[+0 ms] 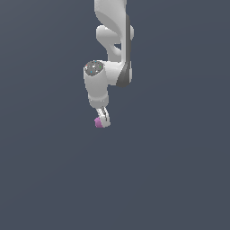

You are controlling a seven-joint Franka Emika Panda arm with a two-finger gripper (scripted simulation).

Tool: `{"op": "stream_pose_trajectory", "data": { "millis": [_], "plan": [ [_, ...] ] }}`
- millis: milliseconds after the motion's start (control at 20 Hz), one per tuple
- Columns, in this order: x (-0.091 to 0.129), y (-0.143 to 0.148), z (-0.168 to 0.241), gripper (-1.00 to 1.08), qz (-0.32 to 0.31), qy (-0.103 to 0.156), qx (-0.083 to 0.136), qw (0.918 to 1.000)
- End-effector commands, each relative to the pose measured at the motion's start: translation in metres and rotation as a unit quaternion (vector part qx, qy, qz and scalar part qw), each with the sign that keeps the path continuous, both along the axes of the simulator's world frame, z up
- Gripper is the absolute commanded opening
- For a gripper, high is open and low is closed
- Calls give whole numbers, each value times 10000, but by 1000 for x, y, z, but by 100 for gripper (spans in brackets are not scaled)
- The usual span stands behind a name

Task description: Pick up the object and move it to a goal position.

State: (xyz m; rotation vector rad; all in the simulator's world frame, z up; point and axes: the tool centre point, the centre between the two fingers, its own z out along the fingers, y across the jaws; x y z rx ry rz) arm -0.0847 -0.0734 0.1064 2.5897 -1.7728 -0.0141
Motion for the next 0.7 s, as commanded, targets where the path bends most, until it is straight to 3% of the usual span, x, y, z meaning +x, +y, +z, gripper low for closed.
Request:
{"op": "stream_pose_trajectory", "data": {
  "millis": [0,650],
  "plan": [
    [-4,-3,-2,100,-277,-17,-6,9996],
    [-11,-8,-6,100,-755,-43,-15,9971]
  ]
}}
